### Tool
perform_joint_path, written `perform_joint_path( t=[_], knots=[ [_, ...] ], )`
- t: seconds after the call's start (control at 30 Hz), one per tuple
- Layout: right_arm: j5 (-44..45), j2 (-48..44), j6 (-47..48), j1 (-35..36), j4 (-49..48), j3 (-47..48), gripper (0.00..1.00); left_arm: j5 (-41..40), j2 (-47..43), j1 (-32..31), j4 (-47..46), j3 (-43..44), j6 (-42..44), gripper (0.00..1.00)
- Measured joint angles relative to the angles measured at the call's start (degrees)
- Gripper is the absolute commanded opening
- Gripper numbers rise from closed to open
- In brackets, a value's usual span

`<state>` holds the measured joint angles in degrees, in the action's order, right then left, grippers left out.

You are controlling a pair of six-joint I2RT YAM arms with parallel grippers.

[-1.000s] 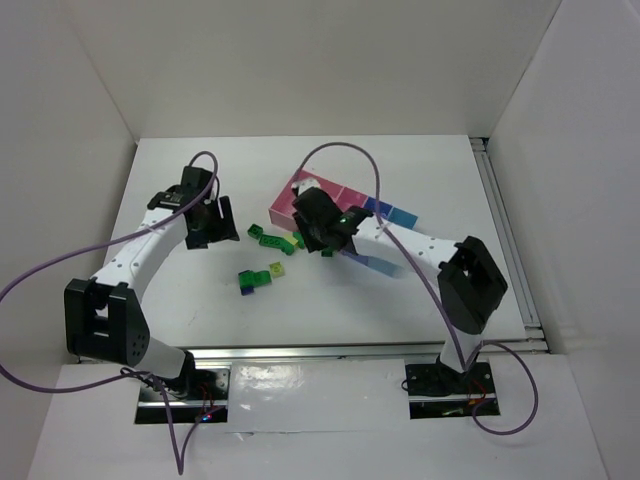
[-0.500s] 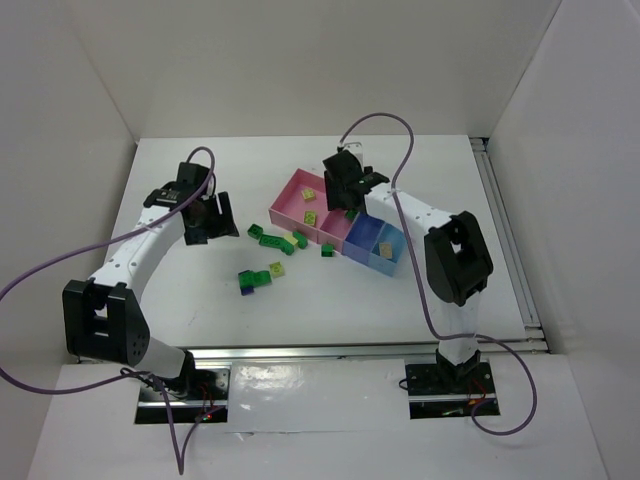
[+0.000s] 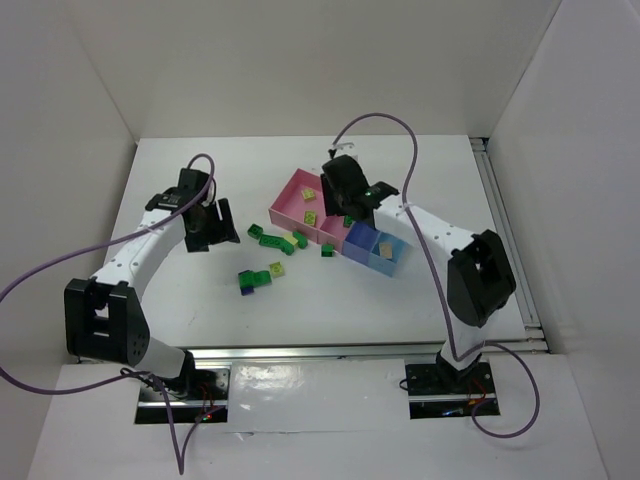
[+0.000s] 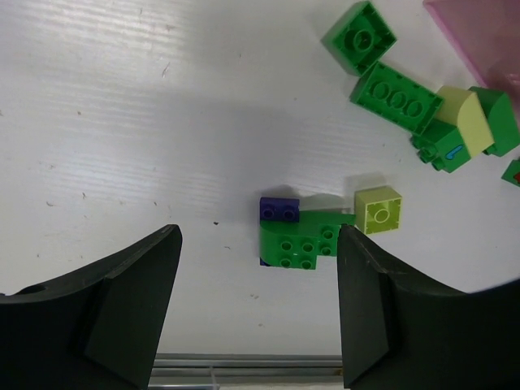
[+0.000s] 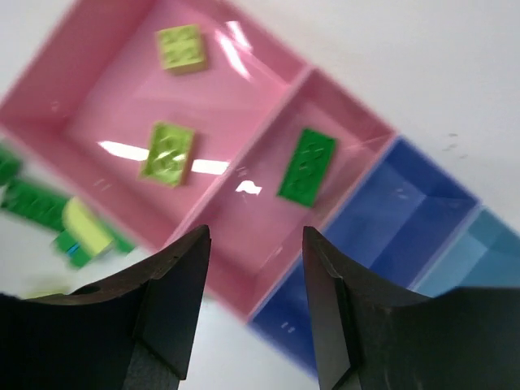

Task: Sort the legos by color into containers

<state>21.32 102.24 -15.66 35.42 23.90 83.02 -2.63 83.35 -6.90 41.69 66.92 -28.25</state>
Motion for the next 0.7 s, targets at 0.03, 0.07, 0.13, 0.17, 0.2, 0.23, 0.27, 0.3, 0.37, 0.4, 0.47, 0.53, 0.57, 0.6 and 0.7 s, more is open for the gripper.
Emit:
perform_joint_path(
  t=[0.03,0.07,0.13,0.17,0.2,0.23,0.27,0.3,0.37,0.4,0.47,0.53,0.57,0.6,0.7],
  knots=[
    [-0.79,-1.27,0.15,1.38,-0.26,-0.85,0.55,0.00,0.00,0.00,0.02,-0.85,-0.52,0.81],
    [-1.38,-2.29,0.22,2.91,-0.52,-1.77,0.59,0.04,0.00,0.00,0.07,-1.73,-0.85,0.81],
    [-2.03,-3.19,0.04,6.56,-0.15,-2.97,0.68,0.15,-0.02,0.00,0.09,-3.17,-1.75,0.81],
    [-2.08,-3.04,-0.26,8.22,0.17,-3.15,0.74,0.26,-0.07,0.00,0.07,-3.67,-2.03,0.81],
    [-2.05,-2.45,-0.61,9.94,0.83,-3.21,0.76,0.39,-0.07,0.00,0.02,-4.09,-2.21,0.81],
    [-2.08,-1.75,-1.16,11.43,1.57,-3.23,0.77,0.46,-0.07,0.00,0.04,-4.37,-2.25,0.81],
    [-2.12,-0.87,-2.12,12.66,2.58,-3.23,0.77,0.52,-0.07,0.00,0.04,-4.46,-2.32,0.81],
    [-2.21,0.00,-3.37,13.46,3.74,-3.26,0.77,0.61,-0.07,0.00,-0.04,-4.46,-2.40,0.81],
    [-2.69,1.77,-7.08,13.94,5.84,-3.69,0.77,0.83,-0.09,0.00,-0.31,-4.46,-2.47,0.81],
    [-2.95,2.29,-9.07,13.79,6.19,-4.37,0.77,0.98,-0.09,0.00,-0.42,-4.46,-2.49,0.81],
    [-3.39,2.62,-13.57,13.38,6.29,-6.99,0.76,1.27,-0.09,-0.04,-0.55,-4.46,-3.04,0.81],
    [-3.58,2.64,-17.16,13.11,6.29,-9.46,0.76,1.53,-0.09,-0.04,-0.70,-4.46,-3.45,0.81],
    [-3.56,2.67,-18.75,12.98,6.14,-10.51,0.76,1.60,-0.09,-0.04,-0.74,-4.46,-3.52,0.81],
    [-3.43,2.69,-20.22,12.92,6.14,-11.30,0.76,1.64,-0.09,-0.04,-0.79,-4.46,-3.52,0.81],
    [-2.51,3.45,-23.87,12.68,5.81,-12.07,0.76,1.77,-0.09,-0.04,-0.94,-4.46,-3.52,0.81]
  ],
)
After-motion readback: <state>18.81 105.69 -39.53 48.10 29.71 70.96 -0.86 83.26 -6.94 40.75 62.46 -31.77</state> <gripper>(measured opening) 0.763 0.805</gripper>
